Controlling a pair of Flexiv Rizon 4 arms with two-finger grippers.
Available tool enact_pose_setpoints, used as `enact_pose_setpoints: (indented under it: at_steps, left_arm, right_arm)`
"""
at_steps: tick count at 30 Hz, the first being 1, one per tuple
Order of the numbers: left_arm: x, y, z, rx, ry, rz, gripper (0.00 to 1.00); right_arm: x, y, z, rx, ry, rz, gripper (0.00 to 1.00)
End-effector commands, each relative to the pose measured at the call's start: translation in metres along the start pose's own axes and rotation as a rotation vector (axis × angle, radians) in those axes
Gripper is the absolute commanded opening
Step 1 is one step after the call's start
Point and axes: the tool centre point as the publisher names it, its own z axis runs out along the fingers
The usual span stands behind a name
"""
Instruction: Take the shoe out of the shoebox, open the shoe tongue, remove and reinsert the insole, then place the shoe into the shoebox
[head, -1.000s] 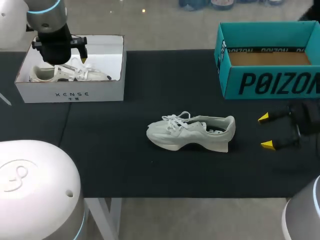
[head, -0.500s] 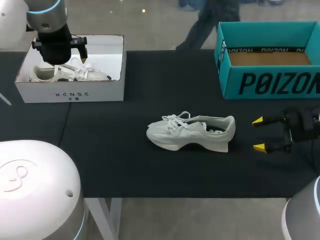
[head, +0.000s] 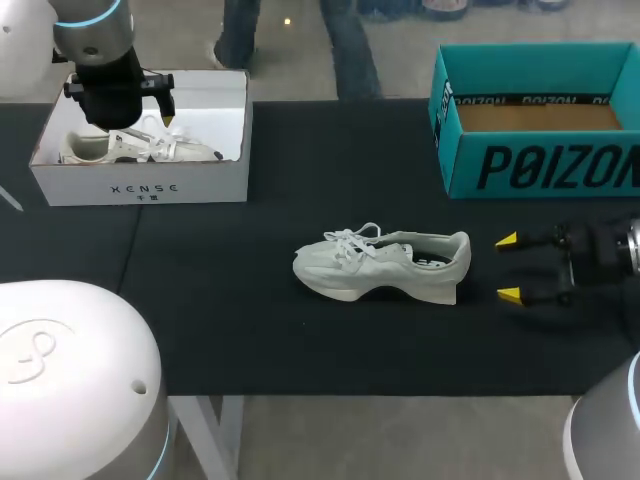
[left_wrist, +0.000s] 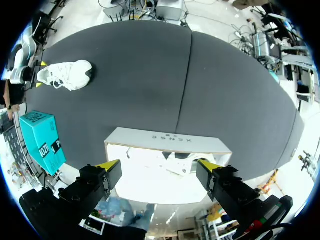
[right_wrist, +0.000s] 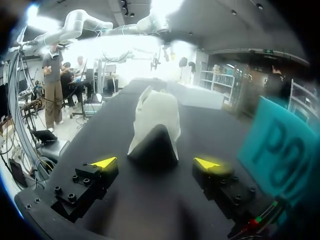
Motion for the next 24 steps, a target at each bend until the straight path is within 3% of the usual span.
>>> enact_pose_setpoints:
  at_steps: [1, 11, 24]
  left_arm:
    - [0.000, 0.000, 0.000, -0.001, 0.002, 0.001, 1.00]
    - [0.000, 0.000, 0.000, -0.001, 0.002, 0.001, 1.00]
    - [0.000, 0.000, 0.000, -0.001, 0.002, 0.001, 1.00]
  right_arm:
    - [-0.006, 0.001, 0.017, -0.005, 0.009, -0.005, 1.00]
    - [-0.011, 0.008, 0.036, -0.031, 0.033, -0.018, 1.00]
    - [0.002, 0.012, 0.069, -0.038, 0.104, -0.008, 1.00]
